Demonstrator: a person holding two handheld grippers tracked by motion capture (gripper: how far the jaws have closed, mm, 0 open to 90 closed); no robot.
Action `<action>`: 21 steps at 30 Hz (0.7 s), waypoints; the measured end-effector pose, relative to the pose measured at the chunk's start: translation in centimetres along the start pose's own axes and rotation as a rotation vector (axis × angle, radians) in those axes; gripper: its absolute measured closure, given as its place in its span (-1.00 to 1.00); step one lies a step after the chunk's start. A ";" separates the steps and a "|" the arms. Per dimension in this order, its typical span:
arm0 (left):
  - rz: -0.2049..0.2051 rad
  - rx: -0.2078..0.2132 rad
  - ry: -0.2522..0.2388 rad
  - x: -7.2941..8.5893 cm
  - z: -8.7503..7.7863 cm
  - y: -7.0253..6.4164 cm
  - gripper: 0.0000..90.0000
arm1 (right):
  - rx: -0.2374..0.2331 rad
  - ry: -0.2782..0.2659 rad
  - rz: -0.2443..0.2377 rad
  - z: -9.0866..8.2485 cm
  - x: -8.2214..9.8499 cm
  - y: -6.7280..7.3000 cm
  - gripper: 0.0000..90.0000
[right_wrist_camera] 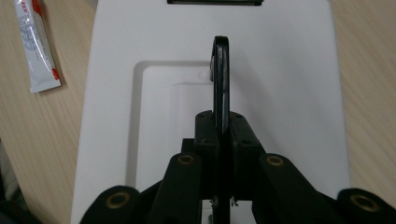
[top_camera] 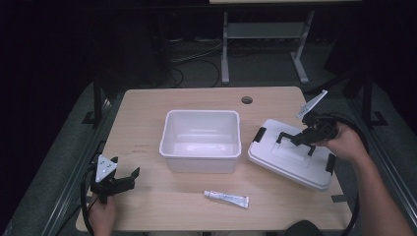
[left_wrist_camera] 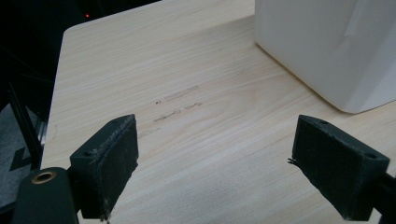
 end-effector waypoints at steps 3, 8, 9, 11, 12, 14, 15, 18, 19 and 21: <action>-0.001 -0.001 -0.001 0.0 0.0 0.0 -0.70 | -0.002 0.001 -0.002 0.7 0.3 0.0 0.86; -0.001 -0.003 0.001 0.0 0.0 0.1 -0.70 | -0.018 0.006 0.014 2.2 0.9 -0.1 0.86; -0.001 -0.003 0.001 0.0 0.0 0.1 -0.70 | -0.018 0.006 0.014 2.2 0.9 -0.1 0.86; -0.005 -0.004 -0.005 0.0 0.0 0.1 -0.70 | -0.024 0.017 0.021 3.0 1.3 -0.1 0.86; -0.005 -0.004 -0.005 0.0 0.0 0.1 -0.70 | -0.024 0.017 0.021 3.0 1.3 -0.1 0.86; -0.008 -0.006 -0.003 0.0 0.0 0.2 -0.70 | -0.029 0.016 0.025 3.6 1.4 -0.1 0.86; -0.008 -0.007 -0.002 0.0 0.0 0.2 -0.70 | -0.030 0.017 0.027 3.7 1.5 -0.1 0.86; -0.007 -0.006 -0.003 0.0 0.0 0.2 -0.70 | -0.031 0.015 0.036 3.9 1.5 -0.1 0.86; -0.005 -0.007 0.000 0.1 0.0 0.2 -0.70 | -0.031 0.014 0.033 4.0 1.4 -0.2 0.86; -0.004 -0.006 0.001 0.1 0.0 0.2 -0.70 | -0.028 0.014 0.037 4.2 1.4 -0.2 0.86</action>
Point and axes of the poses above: each handheld gripper's, and its own axes: z roughly forward along the jaws, x roughly out of its underside, y roughly to its left, the point moved 10 cm from there along z, roughly forward along the jaws, and after that the axes turned 3 degrees about -y, right-handed, at the moved point
